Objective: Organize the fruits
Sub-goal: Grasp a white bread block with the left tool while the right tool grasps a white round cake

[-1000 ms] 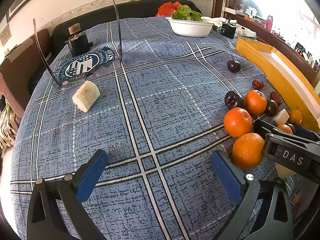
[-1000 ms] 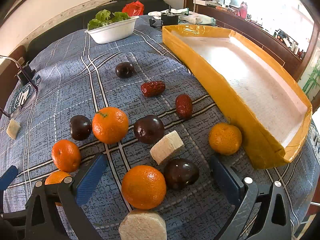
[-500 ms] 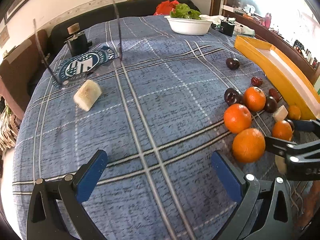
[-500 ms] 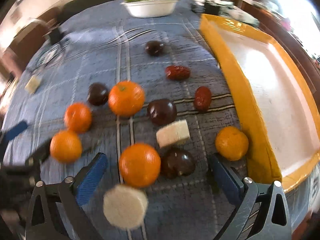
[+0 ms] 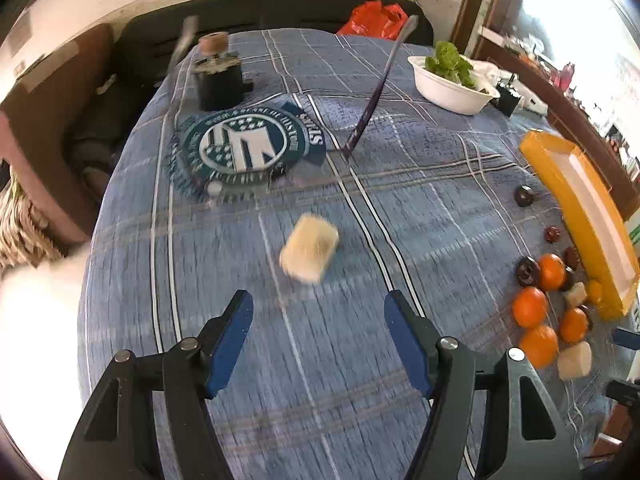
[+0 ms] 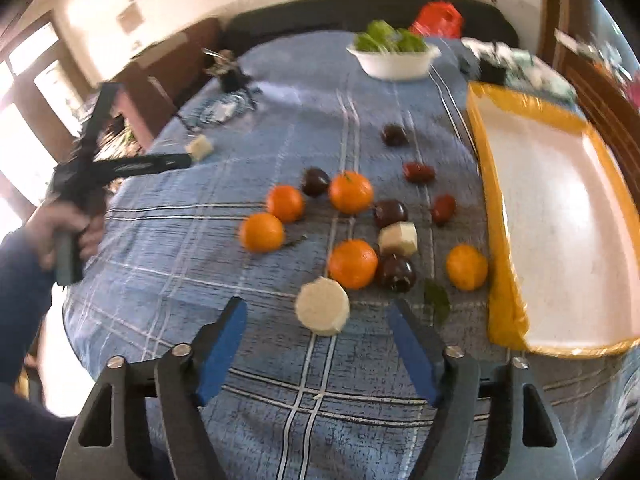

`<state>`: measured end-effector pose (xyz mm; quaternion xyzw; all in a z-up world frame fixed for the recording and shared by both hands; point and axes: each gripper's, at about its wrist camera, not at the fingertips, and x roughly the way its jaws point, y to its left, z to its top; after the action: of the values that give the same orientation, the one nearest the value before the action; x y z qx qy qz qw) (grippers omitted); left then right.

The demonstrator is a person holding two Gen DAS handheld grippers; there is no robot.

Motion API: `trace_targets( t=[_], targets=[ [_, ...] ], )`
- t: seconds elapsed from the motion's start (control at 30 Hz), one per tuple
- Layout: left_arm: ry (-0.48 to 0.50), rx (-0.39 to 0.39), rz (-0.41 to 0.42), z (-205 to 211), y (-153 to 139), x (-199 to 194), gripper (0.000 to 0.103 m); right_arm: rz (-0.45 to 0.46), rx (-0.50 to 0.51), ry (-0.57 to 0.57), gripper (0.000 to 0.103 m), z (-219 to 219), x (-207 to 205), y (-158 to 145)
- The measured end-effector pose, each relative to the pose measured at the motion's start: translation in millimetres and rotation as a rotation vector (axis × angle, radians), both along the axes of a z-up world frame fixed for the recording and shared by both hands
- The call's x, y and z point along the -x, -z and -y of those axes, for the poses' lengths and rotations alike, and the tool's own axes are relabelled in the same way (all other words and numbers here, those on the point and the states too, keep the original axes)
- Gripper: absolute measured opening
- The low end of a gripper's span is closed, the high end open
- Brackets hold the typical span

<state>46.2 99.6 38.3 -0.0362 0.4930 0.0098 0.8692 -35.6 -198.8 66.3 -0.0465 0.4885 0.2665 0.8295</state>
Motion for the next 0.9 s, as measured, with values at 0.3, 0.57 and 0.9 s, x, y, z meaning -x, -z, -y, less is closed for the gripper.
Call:
trace_targets(
  t=[0.3,0.57,0.9],
  targets=[
    [0.059,-0.055,-0.060,3.1,21.0,-36.4,0.056,-0.084,-0.055,-0.016,0.049,9.3,-2.8,-6.6],
    [0.026,-0.060,-0.016,3.6,23.9,-36.2,0.033,-0.143,-0.070,-0.018,0.044,6.2,-12.8,5.9],
    [0.024,0.007,0.001,32.4,23.5,7.2,0.033,-0.167,0.013,-0.002,0.044,-10.0,-31.2,31.4]
  ],
)
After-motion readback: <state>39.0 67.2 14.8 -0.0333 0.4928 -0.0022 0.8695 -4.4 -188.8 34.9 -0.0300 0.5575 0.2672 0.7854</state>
